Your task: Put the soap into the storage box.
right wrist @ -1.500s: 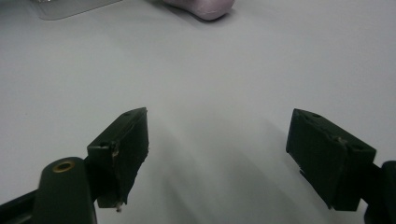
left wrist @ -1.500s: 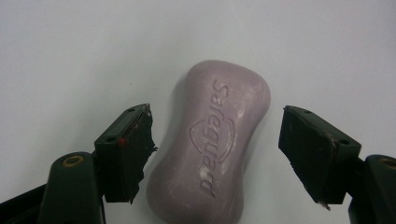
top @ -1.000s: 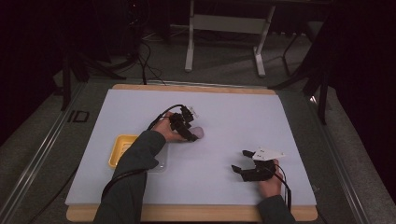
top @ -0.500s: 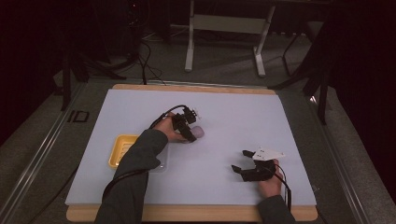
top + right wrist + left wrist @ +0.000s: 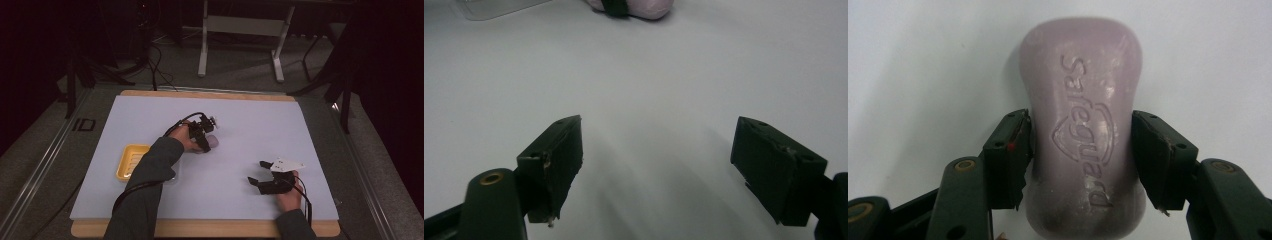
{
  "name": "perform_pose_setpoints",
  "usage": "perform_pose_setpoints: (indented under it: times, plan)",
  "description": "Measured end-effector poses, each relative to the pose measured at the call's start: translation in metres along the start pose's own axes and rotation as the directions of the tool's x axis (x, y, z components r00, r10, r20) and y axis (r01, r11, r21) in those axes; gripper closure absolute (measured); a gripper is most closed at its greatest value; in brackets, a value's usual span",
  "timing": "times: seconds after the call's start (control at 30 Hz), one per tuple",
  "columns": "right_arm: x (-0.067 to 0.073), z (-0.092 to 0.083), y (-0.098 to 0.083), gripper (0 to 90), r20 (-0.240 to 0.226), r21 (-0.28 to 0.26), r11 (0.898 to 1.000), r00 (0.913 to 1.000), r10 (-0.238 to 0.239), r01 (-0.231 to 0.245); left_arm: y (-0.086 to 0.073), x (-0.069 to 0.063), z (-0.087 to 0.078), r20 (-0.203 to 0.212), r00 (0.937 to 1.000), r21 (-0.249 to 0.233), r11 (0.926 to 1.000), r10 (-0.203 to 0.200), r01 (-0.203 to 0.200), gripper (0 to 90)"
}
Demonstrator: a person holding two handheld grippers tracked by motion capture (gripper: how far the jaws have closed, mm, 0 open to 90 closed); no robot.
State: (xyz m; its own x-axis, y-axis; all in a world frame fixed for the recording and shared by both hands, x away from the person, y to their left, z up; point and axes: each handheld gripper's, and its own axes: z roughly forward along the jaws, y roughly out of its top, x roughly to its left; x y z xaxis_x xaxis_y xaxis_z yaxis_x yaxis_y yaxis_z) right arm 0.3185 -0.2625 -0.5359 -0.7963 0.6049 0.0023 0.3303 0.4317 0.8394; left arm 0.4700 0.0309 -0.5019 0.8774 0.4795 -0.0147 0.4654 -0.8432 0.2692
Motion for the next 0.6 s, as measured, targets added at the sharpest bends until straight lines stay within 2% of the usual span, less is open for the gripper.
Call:
perform_pose_setpoints:
  times: [0.2, 0.6]
  plan:
    - [0.000, 0.000, 0.000, 20.5, 0.000, 0.001, 1.000, 1.0000, 0.000, 0.000, 0.004, 0.000, 0.000, -0.001, 0.9997, 0.017, 0.9995, -0.025, 0.025, 42.2]
    - [0.000, 0.000, 0.000, 20.5, 0.000, 0.004, 1.000, 1.0000, 0.001, -0.001, 0.012, -0.001, 0.001, -0.020, 0.9962, 0.069, 0.9940, -0.084, 0.085, 43.8]
